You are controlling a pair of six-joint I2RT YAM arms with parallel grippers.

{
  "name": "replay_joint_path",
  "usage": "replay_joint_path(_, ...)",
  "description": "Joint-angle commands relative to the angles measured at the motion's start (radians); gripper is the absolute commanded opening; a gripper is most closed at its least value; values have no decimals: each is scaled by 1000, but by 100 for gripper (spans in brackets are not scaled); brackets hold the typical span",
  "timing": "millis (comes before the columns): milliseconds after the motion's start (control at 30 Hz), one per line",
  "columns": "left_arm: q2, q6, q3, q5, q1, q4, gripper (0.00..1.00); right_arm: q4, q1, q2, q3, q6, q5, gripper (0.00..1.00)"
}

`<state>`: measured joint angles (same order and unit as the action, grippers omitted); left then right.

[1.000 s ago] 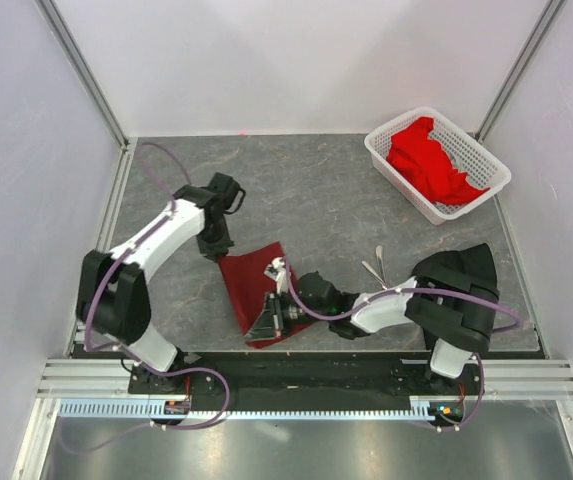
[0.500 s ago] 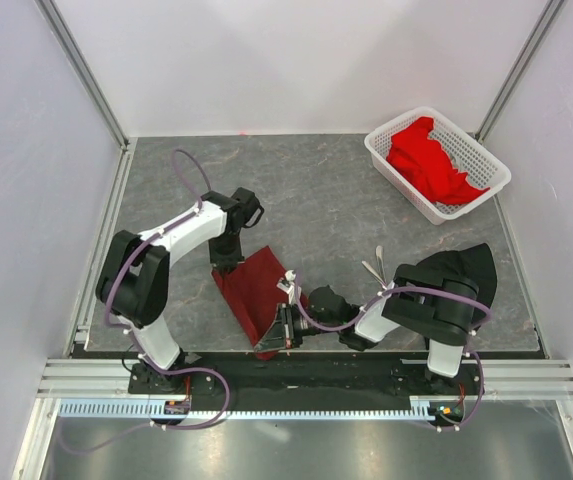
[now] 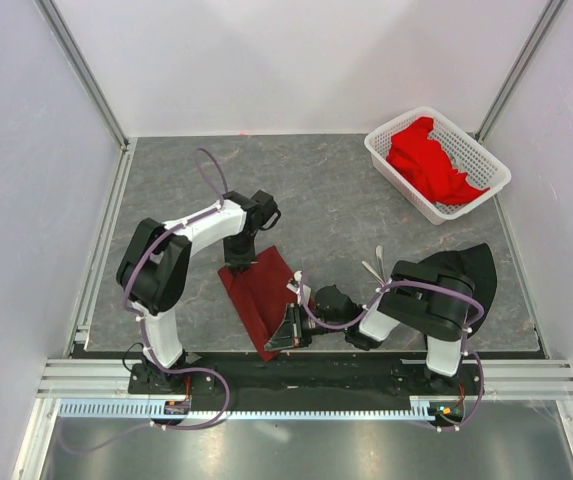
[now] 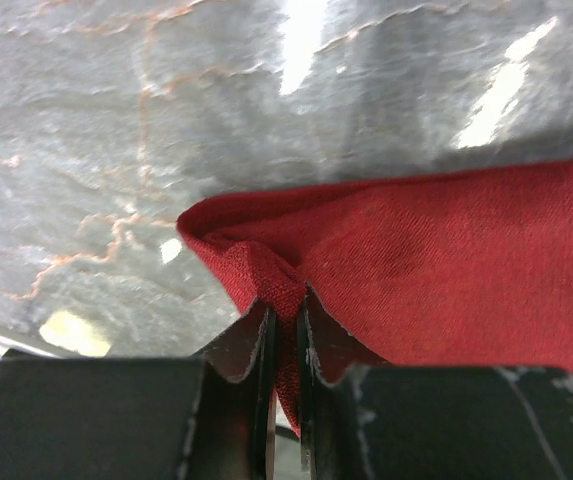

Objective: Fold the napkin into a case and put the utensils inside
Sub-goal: Fold the lower triangle-folded napkin at the center of the board.

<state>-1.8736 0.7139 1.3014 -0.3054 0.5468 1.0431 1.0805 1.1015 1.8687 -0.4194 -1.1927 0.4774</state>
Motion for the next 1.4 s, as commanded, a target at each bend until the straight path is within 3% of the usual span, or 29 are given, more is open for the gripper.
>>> replay_joint_path(0,-41,47,67,-126,-5,-141,2,-265,-5,-70,13,120,142,9)
replay_joint_path(167,-55,39,68,-130,-2,-170,2,-655,-64,-247,-67,330,67,36)
replay_joint_path(333,-85,25,84,-115,-2,-181,2,-910,-156,-345,-156,487,-15,57)
replay_joint_path(533,-91,-11,94,-97,-2,-210,5,-984,-252,-341,-231,568,-33,66)
replay_joint_path(767,-88,-44,102,-38,-2,-239,18,-1005,-315,-263,-363,604,-48,62)
replay_joint_path(933,-78,-59,117,-8,-2,-256,32,-1002,-333,-180,-435,634,-66,53)
replay_joint_path(1100,-26,-59,101,83,-1,-298,46,-984,-350,-112,-443,645,-74,32)
replay_joint_path(1367,93,-62,90,146,-2,-327,55,-976,-361,-131,-441,651,-76,32)
